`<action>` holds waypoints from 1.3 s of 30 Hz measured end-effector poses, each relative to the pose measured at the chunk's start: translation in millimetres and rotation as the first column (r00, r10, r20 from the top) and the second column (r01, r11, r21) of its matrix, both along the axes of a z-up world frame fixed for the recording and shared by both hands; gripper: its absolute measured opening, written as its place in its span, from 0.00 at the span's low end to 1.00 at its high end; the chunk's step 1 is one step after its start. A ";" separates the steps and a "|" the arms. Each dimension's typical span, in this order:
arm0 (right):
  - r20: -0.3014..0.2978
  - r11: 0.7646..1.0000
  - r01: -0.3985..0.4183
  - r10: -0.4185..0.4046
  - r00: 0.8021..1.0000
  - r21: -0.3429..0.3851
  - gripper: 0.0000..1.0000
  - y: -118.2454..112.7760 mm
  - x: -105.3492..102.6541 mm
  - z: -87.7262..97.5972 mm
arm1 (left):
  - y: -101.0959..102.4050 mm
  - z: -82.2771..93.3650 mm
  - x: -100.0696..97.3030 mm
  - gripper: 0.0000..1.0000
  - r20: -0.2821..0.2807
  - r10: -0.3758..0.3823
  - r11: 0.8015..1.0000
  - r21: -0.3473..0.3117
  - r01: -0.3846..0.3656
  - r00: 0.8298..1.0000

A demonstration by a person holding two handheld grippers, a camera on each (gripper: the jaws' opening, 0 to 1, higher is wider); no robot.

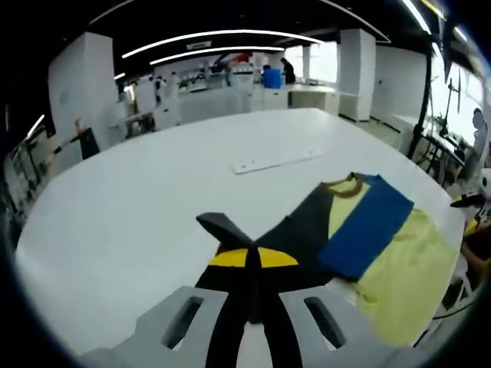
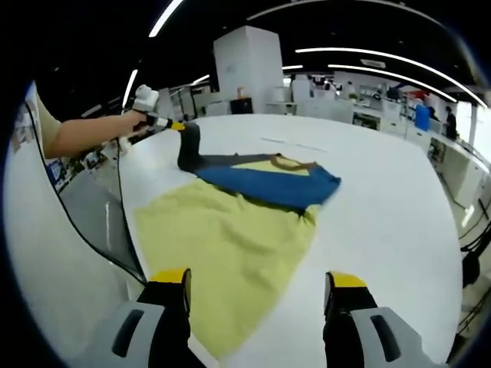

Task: Fold the garment on the visible template until the final outline fits inside the template.

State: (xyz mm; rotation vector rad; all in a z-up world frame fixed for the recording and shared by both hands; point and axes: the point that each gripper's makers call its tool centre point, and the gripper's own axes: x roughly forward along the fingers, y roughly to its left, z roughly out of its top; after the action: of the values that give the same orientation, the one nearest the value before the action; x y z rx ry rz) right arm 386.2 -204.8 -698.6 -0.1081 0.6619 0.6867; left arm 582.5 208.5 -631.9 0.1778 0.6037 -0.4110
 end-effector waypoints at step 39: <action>-0.017 1.000 0.004 -0.003 1.000 0.006 0.69 -3.7 0.4 -4.3 | -114.0 0.6 19.5 0.00 -0.035 -0.266 0.964 0.000 0.266 0.963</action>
State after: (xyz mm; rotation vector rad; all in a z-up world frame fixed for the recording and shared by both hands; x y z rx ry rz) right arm 386.6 -208.5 -702.9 -0.0959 0.6758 0.6868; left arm 602.0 94.5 -631.3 0.2580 0.6170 -0.6742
